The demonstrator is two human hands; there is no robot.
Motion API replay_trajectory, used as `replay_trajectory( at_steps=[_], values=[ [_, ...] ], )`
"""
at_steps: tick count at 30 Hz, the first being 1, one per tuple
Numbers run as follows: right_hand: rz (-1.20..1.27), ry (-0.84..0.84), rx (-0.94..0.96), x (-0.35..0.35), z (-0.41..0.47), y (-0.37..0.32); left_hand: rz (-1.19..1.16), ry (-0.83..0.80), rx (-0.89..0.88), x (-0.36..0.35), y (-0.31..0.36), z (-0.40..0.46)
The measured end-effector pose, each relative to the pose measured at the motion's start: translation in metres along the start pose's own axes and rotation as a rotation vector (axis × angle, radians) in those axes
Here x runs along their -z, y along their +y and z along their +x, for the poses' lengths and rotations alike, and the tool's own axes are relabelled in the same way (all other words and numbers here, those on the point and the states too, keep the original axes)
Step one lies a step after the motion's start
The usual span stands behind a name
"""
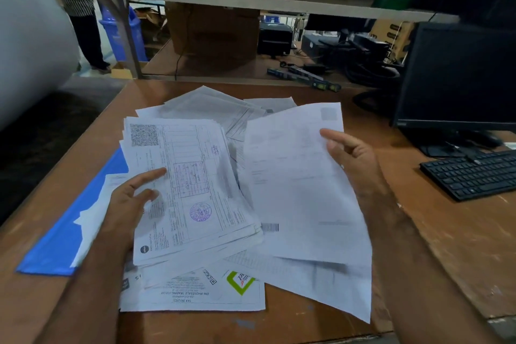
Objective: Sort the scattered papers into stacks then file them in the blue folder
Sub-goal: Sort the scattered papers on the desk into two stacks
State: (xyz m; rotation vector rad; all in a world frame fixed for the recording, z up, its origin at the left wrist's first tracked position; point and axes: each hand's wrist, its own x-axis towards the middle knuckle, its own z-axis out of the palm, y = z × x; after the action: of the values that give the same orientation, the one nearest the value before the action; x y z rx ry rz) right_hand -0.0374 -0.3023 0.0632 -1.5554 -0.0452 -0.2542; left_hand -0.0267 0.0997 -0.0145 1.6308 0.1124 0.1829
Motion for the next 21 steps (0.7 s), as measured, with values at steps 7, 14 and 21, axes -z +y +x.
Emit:
replay_trajectory(
  at_steps=[7, 14, 21],
  values=[
    [-0.814, -0.18, 0.048, -0.027, 0.033, 0.048, -0.022, -0.004, 0.0, 0.002, -0.002, 0.0],
    [-0.483, -0.167, 0.247, -0.044, 0.041, -0.024, -0.024, -0.031, -0.001, 0.002, 0.001, 0.002],
    [-0.018, -0.389, 0.094, -0.078, 0.049, -0.027, -0.308, -0.017, 0.18, -0.001, -0.002, 0.004]
  ],
)
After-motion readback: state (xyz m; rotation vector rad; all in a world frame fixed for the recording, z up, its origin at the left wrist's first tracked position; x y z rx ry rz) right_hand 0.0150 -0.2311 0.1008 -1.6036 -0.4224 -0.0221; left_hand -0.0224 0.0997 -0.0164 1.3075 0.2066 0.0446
